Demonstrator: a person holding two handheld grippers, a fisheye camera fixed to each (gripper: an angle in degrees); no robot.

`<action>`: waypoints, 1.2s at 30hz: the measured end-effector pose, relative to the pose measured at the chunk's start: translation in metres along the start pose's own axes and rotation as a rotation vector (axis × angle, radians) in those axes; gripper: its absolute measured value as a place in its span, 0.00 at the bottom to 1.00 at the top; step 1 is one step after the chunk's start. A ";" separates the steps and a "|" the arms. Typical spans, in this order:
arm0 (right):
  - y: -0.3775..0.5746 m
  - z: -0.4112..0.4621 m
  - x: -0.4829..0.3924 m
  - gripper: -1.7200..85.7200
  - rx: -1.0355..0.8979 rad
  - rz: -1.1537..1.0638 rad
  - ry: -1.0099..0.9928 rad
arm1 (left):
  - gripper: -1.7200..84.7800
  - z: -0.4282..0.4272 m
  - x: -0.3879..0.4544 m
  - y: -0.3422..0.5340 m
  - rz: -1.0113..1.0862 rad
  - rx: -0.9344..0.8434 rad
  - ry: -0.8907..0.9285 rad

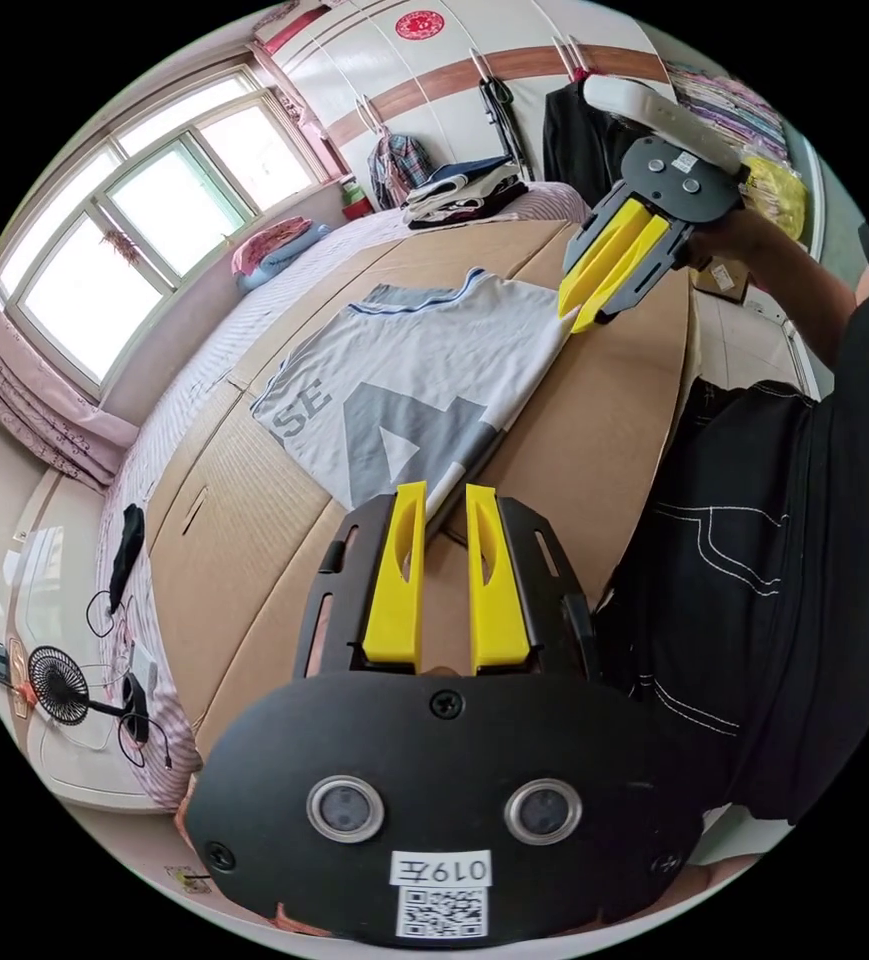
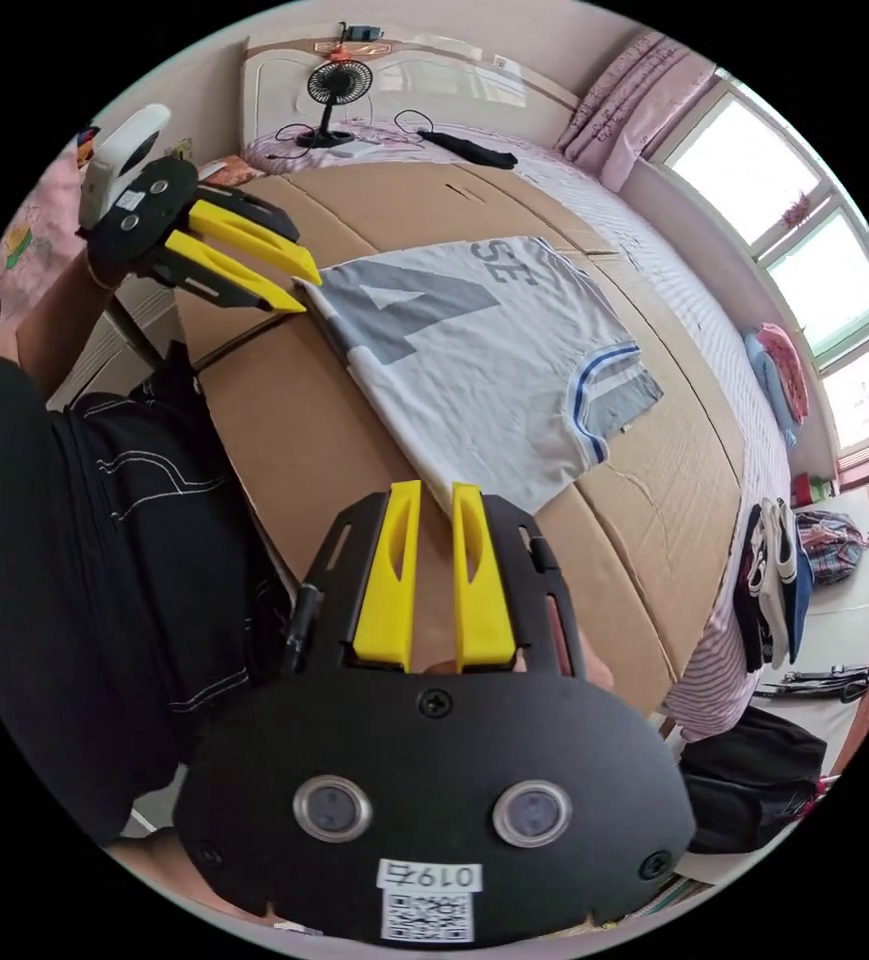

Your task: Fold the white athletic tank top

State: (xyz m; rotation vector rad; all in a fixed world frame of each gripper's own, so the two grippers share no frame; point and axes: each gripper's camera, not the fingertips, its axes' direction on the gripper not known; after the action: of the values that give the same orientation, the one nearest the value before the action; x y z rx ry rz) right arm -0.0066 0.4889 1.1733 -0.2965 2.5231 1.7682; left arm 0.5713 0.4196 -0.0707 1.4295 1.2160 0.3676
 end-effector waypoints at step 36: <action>0.065 0.129 -0.092 0.06 -0.016 -0.253 0.266 | 0.03 0.094 0.063 0.000 0.099 -0.029 -0.020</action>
State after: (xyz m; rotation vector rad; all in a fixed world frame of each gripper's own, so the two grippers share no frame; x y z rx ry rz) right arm 0.0624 0.6429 1.2019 -0.8640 2.4962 1.7511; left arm 0.6715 0.4205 -0.1230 1.4681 1.1220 0.4362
